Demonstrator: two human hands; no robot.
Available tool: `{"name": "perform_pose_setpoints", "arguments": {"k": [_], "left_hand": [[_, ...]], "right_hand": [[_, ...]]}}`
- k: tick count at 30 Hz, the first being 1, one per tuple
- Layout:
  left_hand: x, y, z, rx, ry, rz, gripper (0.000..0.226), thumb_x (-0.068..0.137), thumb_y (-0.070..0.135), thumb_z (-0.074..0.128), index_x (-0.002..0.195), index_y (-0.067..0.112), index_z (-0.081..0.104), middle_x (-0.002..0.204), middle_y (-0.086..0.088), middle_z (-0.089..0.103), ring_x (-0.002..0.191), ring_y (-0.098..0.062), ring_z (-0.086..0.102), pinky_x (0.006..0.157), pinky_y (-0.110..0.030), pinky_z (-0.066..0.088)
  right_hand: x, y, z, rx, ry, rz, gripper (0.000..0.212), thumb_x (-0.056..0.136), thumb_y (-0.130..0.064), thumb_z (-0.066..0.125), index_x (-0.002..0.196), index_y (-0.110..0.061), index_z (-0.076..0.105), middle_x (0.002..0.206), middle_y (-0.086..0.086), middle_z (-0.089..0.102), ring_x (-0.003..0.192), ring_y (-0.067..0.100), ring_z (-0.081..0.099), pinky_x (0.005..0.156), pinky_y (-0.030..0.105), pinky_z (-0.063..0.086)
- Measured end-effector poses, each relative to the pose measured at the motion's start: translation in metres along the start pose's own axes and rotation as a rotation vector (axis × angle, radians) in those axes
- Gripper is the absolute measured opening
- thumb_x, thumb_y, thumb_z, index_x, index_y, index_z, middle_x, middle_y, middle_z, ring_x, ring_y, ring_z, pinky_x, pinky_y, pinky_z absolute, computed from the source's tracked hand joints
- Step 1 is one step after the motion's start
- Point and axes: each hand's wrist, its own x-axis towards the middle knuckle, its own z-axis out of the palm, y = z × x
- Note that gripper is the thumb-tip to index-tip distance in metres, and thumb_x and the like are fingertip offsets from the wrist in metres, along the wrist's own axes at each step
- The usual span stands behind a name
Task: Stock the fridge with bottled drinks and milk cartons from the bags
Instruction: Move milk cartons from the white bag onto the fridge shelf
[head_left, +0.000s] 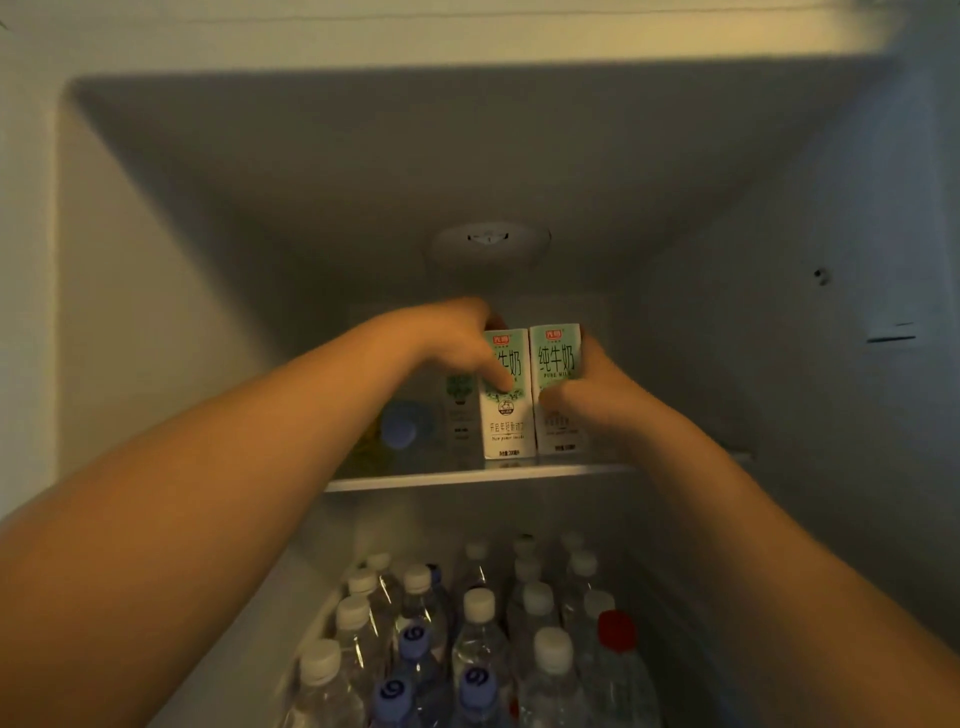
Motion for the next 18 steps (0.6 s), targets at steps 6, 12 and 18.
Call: {"name": "perform_pose_setpoints", "arguments": {"k": [6,12,18], "left_hand": [[0.028,0.0,-0.001,0.104,-0.069,0.095,0.053,0.077,0.028,0.082,0.124,0.02,0.059,0.109,0.003,0.068,0.096,-0.017,0.065,0.085,-0.033,0.051],[0.059,0.005,0.016,0.148,-0.009,0.2,0.048,0.079,0.031,0.08,0.123,0.021,0.064,0.113,0.003,0.069,0.089,-0.014,0.063,0.075,-0.029,0.048],[0.095,0.006,0.034,0.208,0.062,0.221,0.049,0.076,0.039,0.082,0.12,0.026,0.067,0.113,0.004,0.07,0.097,-0.016,0.066,0.089,-0.039,0.055]], "right_hand": [[0.016,0.007,-0.011,-0.31,-0.042,0.206,0.074,0.057,-0.019,0.087,0.123,-0.021,0.054,0.11,-0.002,0.069,0.1,0.023,0.067,0.088,0.045,0.055],[0.029,0.012,-0.02,-0.466,0.05,0.27,0.047,0.079,-0.011,0.077,0.123,-0.015,0.059,0.118,0.006,0.066,0.104,0.027,0.064,0.086,0.042,0.055],[0.052,0.023,-0.021,-0.622,0.059,0.331,0.048,0.084,-0.01,0.073,0.129,-0.012,0.056,0.125,0.011,0.061,0.112,0.03,0.06,0.096,0.044,0.051]]}}
